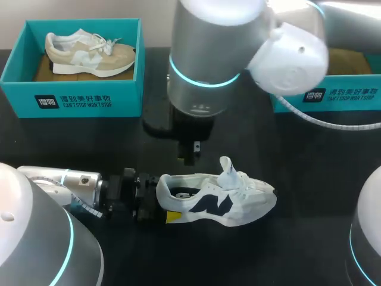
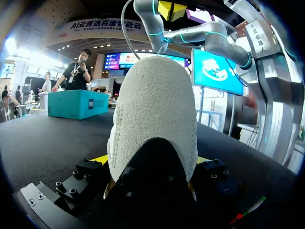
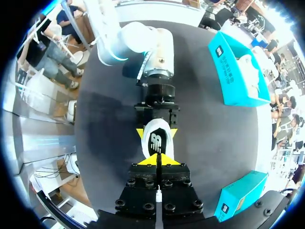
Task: Take the shoe out of the shoebox, open the shoe tongue, remove and reinsert the insole, then place the shoe into the shoebox
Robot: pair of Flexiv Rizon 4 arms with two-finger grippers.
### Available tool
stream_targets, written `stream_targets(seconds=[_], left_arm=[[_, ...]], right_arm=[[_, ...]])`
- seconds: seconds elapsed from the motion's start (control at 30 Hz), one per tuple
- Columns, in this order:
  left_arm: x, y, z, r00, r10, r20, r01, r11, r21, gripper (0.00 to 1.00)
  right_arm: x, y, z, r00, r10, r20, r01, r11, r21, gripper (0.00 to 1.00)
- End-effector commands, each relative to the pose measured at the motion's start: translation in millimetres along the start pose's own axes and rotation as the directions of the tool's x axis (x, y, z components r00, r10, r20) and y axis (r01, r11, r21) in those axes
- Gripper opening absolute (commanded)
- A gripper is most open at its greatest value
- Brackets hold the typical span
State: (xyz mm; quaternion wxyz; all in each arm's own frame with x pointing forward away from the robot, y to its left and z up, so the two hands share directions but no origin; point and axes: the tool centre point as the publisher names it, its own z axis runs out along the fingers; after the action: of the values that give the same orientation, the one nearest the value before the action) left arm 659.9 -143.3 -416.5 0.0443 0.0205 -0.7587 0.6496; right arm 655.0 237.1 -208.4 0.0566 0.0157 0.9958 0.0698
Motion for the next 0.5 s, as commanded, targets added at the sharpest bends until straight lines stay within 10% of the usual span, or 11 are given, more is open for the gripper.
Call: stream_targets(seconds=[0.03,0.5], left_arm=[[0.1,3.2,-1.5,1.000,0.000,0.002,0.000,1.000,0.001,0.00],[0.1,3.2,-1.5,1.000,0.000,0.002,0.000,1.000,0.001,0.00]], right_arm=[[0.0,7.8,2.8,1.000,0.001,0.000,-0.001,0.999,0.049,0.00],[17.4,29.7,39.1,0.998,-0.064,0.023,0.061,0.991,0.121,0.00]])
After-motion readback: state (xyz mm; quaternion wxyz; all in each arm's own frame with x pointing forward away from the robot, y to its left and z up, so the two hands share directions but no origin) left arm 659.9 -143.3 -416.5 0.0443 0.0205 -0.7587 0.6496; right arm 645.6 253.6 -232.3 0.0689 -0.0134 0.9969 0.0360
